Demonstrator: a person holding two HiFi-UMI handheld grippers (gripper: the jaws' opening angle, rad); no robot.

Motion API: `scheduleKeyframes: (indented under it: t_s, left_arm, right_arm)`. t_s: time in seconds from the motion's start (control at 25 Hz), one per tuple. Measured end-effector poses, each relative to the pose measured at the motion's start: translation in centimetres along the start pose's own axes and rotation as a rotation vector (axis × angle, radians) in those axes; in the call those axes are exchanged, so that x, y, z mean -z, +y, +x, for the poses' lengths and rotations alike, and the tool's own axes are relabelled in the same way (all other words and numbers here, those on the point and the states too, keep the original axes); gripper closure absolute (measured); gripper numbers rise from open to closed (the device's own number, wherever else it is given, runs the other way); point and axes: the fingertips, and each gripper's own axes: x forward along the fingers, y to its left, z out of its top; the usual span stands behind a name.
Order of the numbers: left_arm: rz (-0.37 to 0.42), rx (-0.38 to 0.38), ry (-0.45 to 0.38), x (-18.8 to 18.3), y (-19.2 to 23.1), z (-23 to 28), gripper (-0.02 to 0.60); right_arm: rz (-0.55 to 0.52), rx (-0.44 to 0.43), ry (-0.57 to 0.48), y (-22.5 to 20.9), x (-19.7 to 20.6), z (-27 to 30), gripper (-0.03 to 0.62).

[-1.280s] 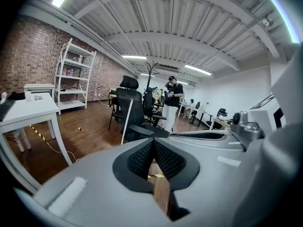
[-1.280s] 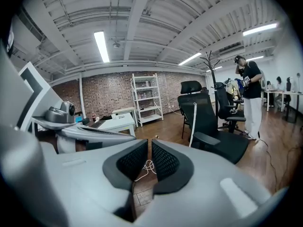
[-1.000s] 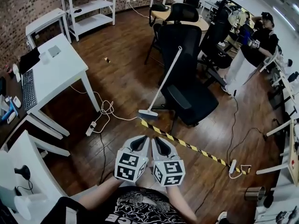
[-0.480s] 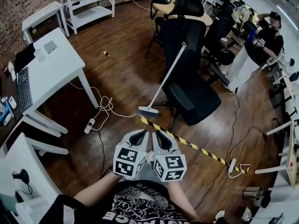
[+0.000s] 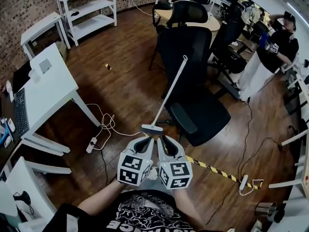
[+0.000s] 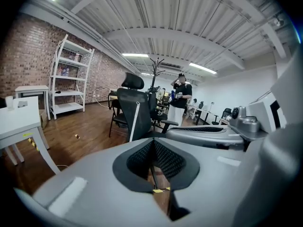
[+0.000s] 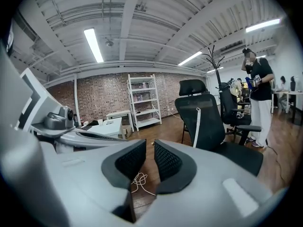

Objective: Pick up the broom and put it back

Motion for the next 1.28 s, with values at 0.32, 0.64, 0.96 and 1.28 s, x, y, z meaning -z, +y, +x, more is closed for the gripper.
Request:
scheduleKeyframes:
  t_s: [0.32,0.64,0.96,1.28]
  left_arm:
    - [0.014,-0.006,0.020,-3.8,-1.7,7.9,0.577]
    - [0.031,-0.024,0.035,-5.6,-1.9,12.2,0.576]
    - [0.007,-0.016,0.032,-6.7,0.6,15.3,0.575]
    - [0.002,0.033,0.041,-9.4,5.5,20.8,0.576]
  right_arm:
    - [0.015,-0.016,-0.018,-7.7,-3.1,3.0,0.562]
    - [0.035,-0.029,-0.021,-12.3,-4.4,5.7,0.556]
    - [0.014,0.003,-0.002,-14.9,-5.1,10.1,0.546]
    - [0.034,0.079,0.005,-18.1,-6.8,17.5,0.534]
